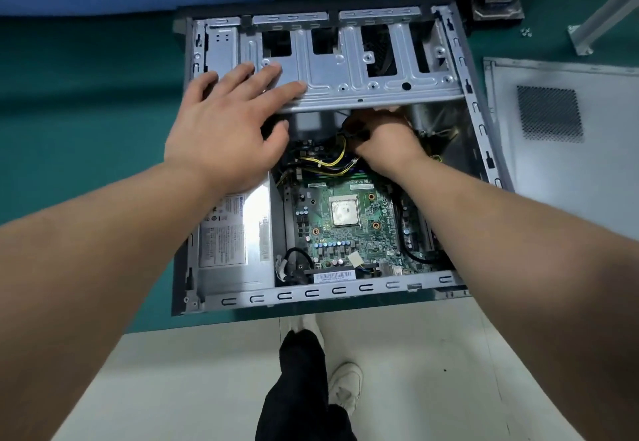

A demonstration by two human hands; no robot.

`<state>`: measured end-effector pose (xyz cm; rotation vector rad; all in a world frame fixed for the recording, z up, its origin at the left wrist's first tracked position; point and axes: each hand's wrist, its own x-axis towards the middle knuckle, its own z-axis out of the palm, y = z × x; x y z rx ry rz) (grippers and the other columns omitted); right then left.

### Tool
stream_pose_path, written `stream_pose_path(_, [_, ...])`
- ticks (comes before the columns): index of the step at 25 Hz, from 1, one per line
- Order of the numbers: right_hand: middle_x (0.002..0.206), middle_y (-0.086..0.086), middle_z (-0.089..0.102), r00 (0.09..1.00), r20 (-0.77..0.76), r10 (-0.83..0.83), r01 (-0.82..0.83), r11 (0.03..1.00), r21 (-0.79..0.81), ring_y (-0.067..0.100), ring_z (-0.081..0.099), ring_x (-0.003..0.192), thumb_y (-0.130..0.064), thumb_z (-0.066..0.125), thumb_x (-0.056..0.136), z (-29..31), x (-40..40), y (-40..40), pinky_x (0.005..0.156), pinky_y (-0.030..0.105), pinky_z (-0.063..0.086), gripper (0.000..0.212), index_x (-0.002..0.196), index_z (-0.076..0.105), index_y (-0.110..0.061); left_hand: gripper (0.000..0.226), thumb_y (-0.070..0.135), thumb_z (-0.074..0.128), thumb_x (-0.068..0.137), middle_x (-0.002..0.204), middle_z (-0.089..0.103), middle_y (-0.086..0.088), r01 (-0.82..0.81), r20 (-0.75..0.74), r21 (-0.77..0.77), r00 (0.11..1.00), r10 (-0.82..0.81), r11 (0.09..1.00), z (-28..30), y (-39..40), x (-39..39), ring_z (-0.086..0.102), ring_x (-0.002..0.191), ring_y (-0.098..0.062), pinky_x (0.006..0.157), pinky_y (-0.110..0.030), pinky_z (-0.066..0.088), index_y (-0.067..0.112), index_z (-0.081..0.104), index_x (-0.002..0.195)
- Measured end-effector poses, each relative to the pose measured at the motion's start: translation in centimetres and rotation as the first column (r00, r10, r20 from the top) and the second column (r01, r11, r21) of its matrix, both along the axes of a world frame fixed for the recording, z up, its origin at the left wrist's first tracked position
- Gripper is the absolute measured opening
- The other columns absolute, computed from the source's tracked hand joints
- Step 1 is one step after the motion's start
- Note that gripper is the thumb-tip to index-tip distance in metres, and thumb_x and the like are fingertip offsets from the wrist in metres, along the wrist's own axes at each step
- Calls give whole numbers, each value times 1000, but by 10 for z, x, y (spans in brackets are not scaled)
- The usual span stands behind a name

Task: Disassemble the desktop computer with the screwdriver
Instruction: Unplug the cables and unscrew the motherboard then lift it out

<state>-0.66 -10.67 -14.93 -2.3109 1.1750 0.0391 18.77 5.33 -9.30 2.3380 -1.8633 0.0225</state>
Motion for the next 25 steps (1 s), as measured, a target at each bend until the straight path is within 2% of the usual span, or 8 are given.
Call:
stream_pose_path(3, [133, 11, 57, 997, 67, -48, 49, 999, -15, 33, 54, 122, -33, 70, 91, -16, 0, -3, 102, 36, 50, 26, 118, 72, -35, 55, 54, 31, 98, 166, 30, 15, 2, -1, -12, 1000, -2, 1000, -1, 0, -1, 25, 154, -15, 124, -48, 15, 54, 28, 154])
stream_pose_path(5, [134, 9, 46, 989, 113, -93, 95, 995, -9, 32, 52, 121, -34, 73, 89, -24, -3, -3, 108, 33, 46, 24, 112, 74, -39, 55, 54, 31, 98, 166, 30, 16, 0, -3, -14, 1000, 0, 1000, -1, -1, -1, 25, 154, -15, 124, -48, 15, 54, 28, 154])
stream_pose_path(10, [121, 0, 31, 973, 194, -128, 118, 991, 61, 29, 51, 115, -32, 79, 87, -32, -3, -6, 113, 24, 39, 22, 107, 76, -40, 54, 53, 31, 99, 165, 32, 16, 4, 1, -20, 1000, -4, 1000, -1, -1, -1, 26, 154, -14, 124, -47, 15, 54, 30, 153])
stream_pose_path(13, [122, 1, 31, 967, 210, -141, 129, 989, 69, 28, 50, 115, -30, 79, 88, -30, -1, -5, 111, 24, 41, 19, 105, 77, -38, 54, 52, 33, 99, 165, 31, 16, 5, 1, -17, 1000, -5, 1000, 0, -1, -2, 25, 154, -14, 124, -46, 14, 54, 30, 153])
stream_pose_path(16, [135, 3, 32, 970, 156, -189, 179, 981, 75, 26, 46, 122, -30, 76, 90, -27, 1, -3, 111, 27, 42, 18, 108, 75, -33, 54, 51, 34, 100, 165, 30, 17, 0, -1, -18, 1000, 0, 1000, 1, -1, -2, 25, 154, -13, 124, -46, 14, 54, 30, 153])
stream_pose_path(19, [146, 4, 29, 987, 70, -142, 144, 989, -28, 30, 39, 133, -32, 69, 94, -23, 2, 2, 116, 35, 38, 18, 110, 73, -39, 55, 52, 33, 99, 165, 30, 17, -3, -4, -18, 1000, 3, 1000, 1, -1, -1, 25, 154, -12, 124, -46, 14, 54, 30, 153])
stream_pose_path(21, [146, 5, 30, 991, 56, -120, 123, 991, -58, 32, 37, 136, -31, 67, 94, -20, 1, 4, 118, 38, 36, 21, 111, 72, -42, 54, 52, 32, 99, 165, 30, 17, -3, -8, -17, 1000, 3, 1000, 1, -1, -1, 25, 154, -12, 124, -46, 14, 55, 30, 153])
stream_pose_path(25, [142, 2, 30, 983, 107, -151, 152, 988, -6, 28, 37, 131, -23, 69, 93, -20, 4, 4, 116, 33, 34, 21, 104, 72, -40, 54, 52, 32, 98, 165, 30, 18, -5, -9, -12, 1000, 5, 1000, 1, -1, -1, 25, 154, -12, 124, -46, 13, 57, 30, 152])
